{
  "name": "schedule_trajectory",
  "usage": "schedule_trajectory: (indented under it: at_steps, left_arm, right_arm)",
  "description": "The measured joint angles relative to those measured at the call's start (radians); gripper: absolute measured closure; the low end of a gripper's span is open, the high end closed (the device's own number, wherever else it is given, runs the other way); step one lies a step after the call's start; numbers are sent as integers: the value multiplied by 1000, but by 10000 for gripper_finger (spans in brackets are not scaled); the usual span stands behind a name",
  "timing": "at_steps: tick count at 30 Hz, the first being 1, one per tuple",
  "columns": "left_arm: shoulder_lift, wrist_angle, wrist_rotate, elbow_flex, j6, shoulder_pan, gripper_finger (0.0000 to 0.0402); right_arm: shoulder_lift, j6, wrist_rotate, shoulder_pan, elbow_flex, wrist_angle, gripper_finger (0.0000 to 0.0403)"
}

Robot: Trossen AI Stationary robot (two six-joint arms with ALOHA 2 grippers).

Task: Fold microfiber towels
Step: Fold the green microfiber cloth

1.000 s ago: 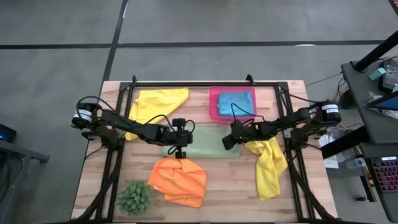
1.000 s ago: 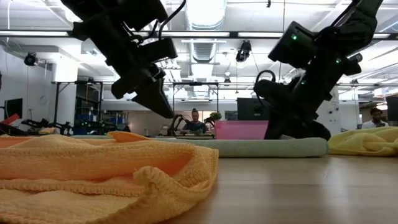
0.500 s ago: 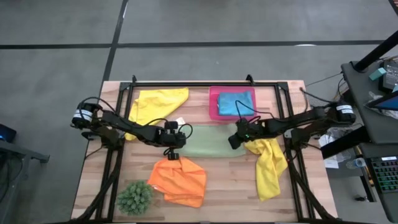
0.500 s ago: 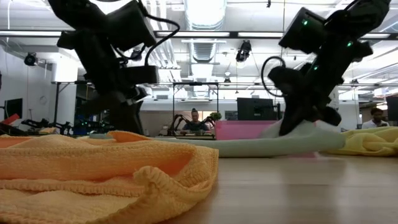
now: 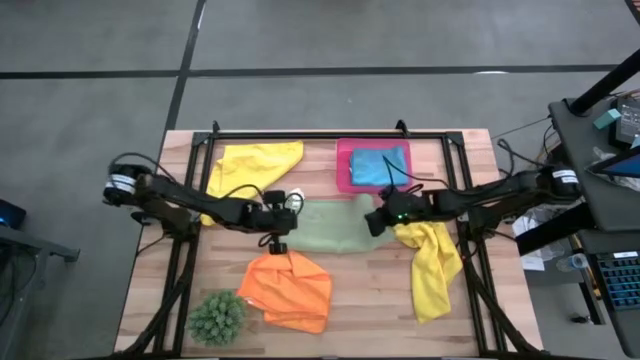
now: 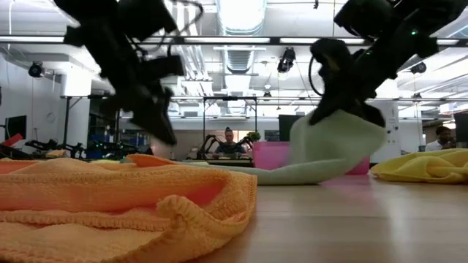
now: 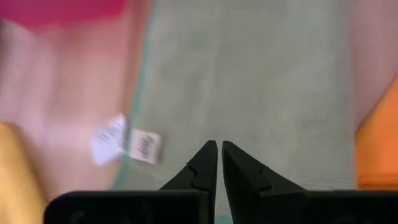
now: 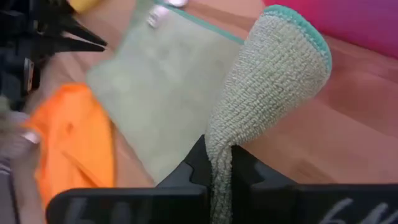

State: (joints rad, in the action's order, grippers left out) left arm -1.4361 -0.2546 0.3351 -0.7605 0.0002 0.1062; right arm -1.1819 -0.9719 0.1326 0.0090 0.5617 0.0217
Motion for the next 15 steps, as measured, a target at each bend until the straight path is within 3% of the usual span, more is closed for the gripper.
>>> schedule_trajectory:
  at_steps: [9, 15]
  left_arm:
    - [314, 50, 81, 24, 63, 0, 391]
    - [454, 155, 92, 132, 91, 0, 391]
  right_arm:
    - [-204, 68, 0, -3, 3, 485, 394]
    - [-358, 111, 34, -8, 117, 515, 392]
